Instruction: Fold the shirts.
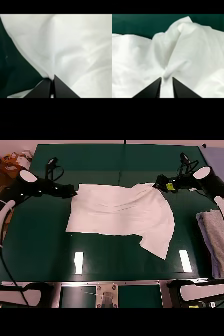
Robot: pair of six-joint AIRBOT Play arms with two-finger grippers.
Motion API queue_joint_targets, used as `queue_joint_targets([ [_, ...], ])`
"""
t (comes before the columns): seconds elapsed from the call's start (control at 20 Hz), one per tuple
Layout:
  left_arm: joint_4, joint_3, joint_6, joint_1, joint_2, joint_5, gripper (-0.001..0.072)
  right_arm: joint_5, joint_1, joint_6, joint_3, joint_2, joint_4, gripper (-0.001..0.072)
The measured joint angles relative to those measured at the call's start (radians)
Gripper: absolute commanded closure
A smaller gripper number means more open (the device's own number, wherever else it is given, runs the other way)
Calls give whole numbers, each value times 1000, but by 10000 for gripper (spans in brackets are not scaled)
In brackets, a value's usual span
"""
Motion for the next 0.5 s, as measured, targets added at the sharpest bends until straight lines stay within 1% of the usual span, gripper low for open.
queue_joint_targets([
  [0.05,-5,6,-12,1,-26,14,71,2,-10,-4,10,-27,8,242],
  [0.1,-12,19,-30,13,-44,19,48,17,-33,-6,29,-46,14,241],
  [0.15,-16,38,-49,33,-54,11,48,45,-67,-9,56,-58,14,242],
  [0.2,-18,61,-59,59,-62,-18,48,89,-103,-10,82,-64,16,258],
  [0.25,-19,89,-70,93,-67,-79,80,156,-143,-12,108,-66,18,464],
  [0.3,-21,116,-79,128,-68,-128,365,214,-182,-12,126,-65,23,685],
  [0.35,-21,138,-84,167,-68,-186,685,276,-224,-13,137,-60,21,685],
  [0.5,-22,174,-82,262,-61,-340,687,416,-325,-14,120,-27,22,688],
])
